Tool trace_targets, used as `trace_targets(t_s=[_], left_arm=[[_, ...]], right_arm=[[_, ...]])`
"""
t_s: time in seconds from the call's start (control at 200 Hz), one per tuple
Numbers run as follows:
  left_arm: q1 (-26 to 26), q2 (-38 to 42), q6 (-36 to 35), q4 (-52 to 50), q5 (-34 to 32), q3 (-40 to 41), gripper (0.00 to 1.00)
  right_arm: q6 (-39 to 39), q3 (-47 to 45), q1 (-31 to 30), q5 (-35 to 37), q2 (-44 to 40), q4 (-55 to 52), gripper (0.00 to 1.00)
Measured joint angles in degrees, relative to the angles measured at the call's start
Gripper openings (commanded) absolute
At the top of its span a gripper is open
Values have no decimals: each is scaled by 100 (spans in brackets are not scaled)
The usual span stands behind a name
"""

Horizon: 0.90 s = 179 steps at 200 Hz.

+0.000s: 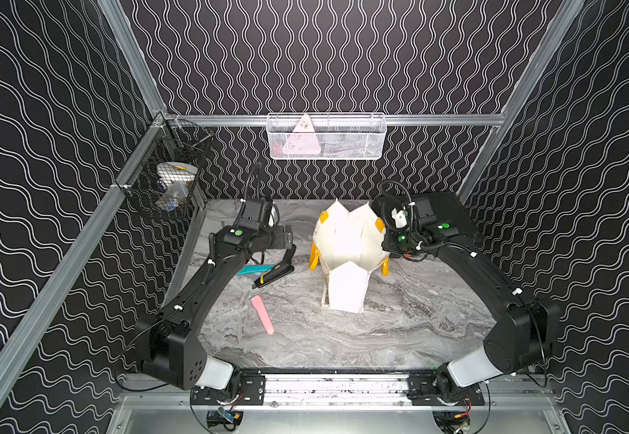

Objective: Place the art knife into the pouch
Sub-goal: Open the pouch at the center of the board, then pick up the utility knife at the center of the board.

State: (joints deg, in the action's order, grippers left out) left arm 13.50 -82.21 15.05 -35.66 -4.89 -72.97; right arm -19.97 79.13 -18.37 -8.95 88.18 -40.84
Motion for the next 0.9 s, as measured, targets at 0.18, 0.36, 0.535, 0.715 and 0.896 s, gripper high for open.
trace_targets(t_s=[0.18,0.36,0.535,0.715,0.896], left_arm=[[-4,-612,26,260,-719,498,98],[-4,-953,173,855,-870,1248,98],[-9,-1384,177,1449,-767,1327,97],[-26,-1679,234,1766,-588,1333,94],[-63,-1707,323,2017,-382,1467,91]], right_arm=[[4,-37,0,-52,-22,26,0],[4,-79,0,-70,-20,59,0],[7,-81,0,-79,-22,66,0],[7,-129,0,-76,-79,83,0],[4,-129,0,-74,-83,83,0]])
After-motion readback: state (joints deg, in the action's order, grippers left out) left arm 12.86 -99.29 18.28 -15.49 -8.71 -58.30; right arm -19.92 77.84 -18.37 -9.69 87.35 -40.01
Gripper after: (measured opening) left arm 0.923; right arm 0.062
